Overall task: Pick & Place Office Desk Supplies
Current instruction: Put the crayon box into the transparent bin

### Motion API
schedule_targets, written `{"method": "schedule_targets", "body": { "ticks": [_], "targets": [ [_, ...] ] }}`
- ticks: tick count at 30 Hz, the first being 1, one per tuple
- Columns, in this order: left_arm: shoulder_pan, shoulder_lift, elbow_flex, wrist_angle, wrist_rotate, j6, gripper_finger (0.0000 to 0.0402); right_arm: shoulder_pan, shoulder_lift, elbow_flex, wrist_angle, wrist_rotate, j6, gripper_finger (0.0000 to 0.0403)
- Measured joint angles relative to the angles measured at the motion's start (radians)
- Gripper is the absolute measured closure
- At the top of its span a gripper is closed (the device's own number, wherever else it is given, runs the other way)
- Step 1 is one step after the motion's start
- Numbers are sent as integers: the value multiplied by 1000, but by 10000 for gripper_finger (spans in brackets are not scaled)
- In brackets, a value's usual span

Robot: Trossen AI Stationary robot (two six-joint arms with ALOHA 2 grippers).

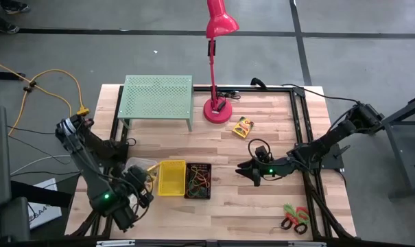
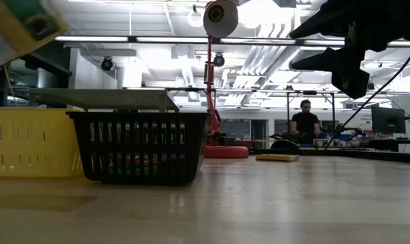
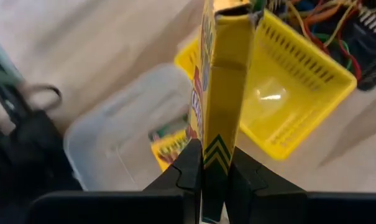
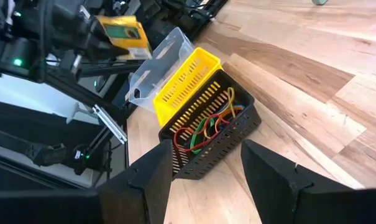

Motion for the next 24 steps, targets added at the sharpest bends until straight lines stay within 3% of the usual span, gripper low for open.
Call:
{"method": "schedule_targets", "body": {
  "ticks": [6, 16, 24],
  "targets": [
    [-83, 0, -60, 142, 19, -132, 371, 0, 0, 0, 0, 0, -24, 223],
    [-232, -1, -181, 186, -6, -502, 371, 0, 0, 0, 0, 0, -51, 223],
    [-263, -1, -239, 263, -58, -558, 371, 0, 2, 0, -6, 0, -62, 226]
  ]
}}
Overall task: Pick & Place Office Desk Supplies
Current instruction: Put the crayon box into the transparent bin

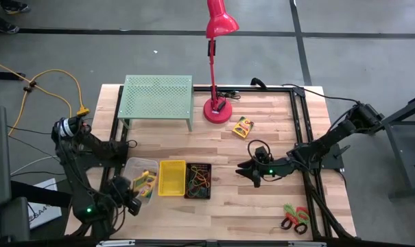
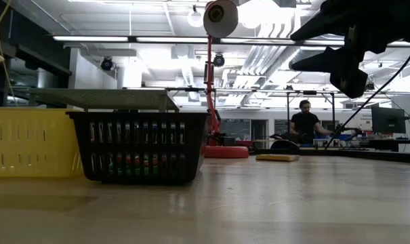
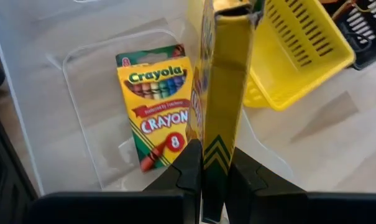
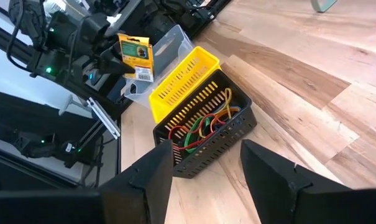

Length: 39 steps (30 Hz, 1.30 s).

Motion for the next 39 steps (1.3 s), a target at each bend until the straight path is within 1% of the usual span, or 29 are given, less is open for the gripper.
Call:
{"method": "schedule_targets", "body": {
  "ticks": [8, 11, 17, 23, 28, 30, 34, 36, 39],
  "targets": [
    [6, 0, -74, 100, -30, -4, 371, 0, 0, 0, 0, 0, -8, 227],
    [8, -7, -76, 101, -43, -3, 371, 0, 0, 0, -1, 0, -8, 227],
    [7, -65, -78, 94, -92, -3, 371, 0, 0, 0, -4, 0, -15, 227],
    [8, -69, -89, 108, -93, -27, 371, 0, 0, 0, -10, 0, -15, 227],
    [10, -69, -117, 163, -89, -33, 371, 3, 0, 0, -22, 0, -15, 227],
    [24, -71, -123, 173, -66, -33, 371, 3, 0, 0, -24, 0, -15, 227],
    [66, -98, -123, 164, 45, -34, 371, 3, 0, 0, -25, 0, -15, 227],
    [81, -121, -124, 157, 92, -34, 371, 3, 0, 0, -26, 0, -15, 227],
    [101, -163, -124, 152, 136, -34, 371, 3, 0, 0, -39, 0, -15, 227]
  ]
}}
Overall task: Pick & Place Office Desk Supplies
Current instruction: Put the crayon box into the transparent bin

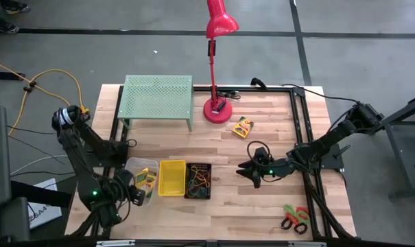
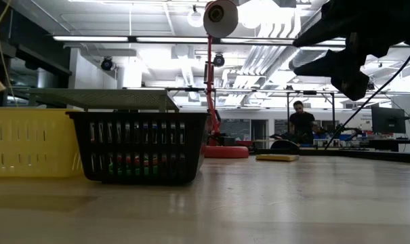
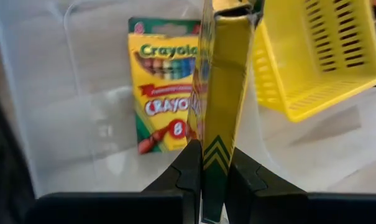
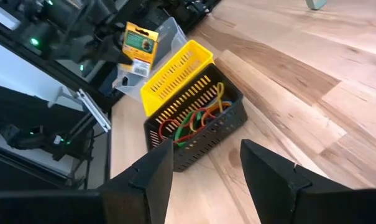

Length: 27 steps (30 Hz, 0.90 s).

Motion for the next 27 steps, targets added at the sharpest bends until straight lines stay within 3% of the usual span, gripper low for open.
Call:
{"method": "schedule_targets", "body": {
  "ticks": [9, 22, 27],
  "targets": [
    [105, -44, 0, -93, 229, 43, 371, 7, 0, 0, -30, 0, -29, 227],
    [433, -44, 0, -89, 506, 449, 371, 19, 0, 0, -84, -3, -47, 227],
    [493, -44, 0, -90, 514, 495, 371, 41, 0, 0, -88, -1, -50, 227]
  ]
}}
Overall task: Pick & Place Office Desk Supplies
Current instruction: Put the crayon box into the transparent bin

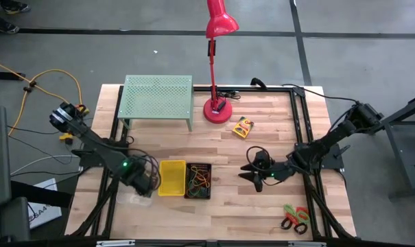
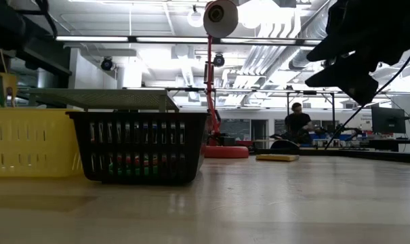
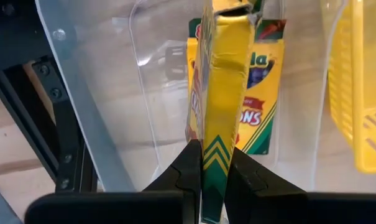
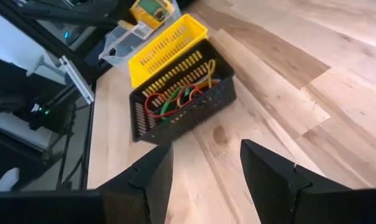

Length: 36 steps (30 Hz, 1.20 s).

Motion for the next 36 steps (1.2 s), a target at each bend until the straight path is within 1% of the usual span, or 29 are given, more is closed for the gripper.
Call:
{"method": "schedule_targets", "body": {
  "ticks": [7, 10, 12, 18, 20, 23, 26, 31, 36],
  "targets": [
    [23, 8, 0, -25, 18, -78, 371, 18, 0, 0, 0, 0, -25, 227],
    [15, 40, 1, -67, 19, -126, 371, 17, 0, 0, -1, -3, -25, 227],
    [13, 69, 1, -72, 28, -132, 371, 17, 0, 0, -1, -4, -25, 227],
    [31, 164, 1, -64, 139, -46, 371, 17, 0, 0, -1, -6, -25, 227],
    [39, 187, 1, -64, 160, -14, 371, 17, 0, 0, 0, -6, -25, 227],
    [47, 207, 1, -48, 160, 32, 366, 17, 0, 0, 0, -5, -25, 227],
    [53, 211, 1, -44, 150, 56, 349, 17, 0, 0, 0, -4, -25, 227],
    [54, 211, 1, -42, 149, 60, 321, 17, 0, 0, 0, -4, -25, 227],
    [54, 211, 1, -40, 152, 60, 313, 17, 0, 0, 0, -3, -25, 227]
  ]
}}
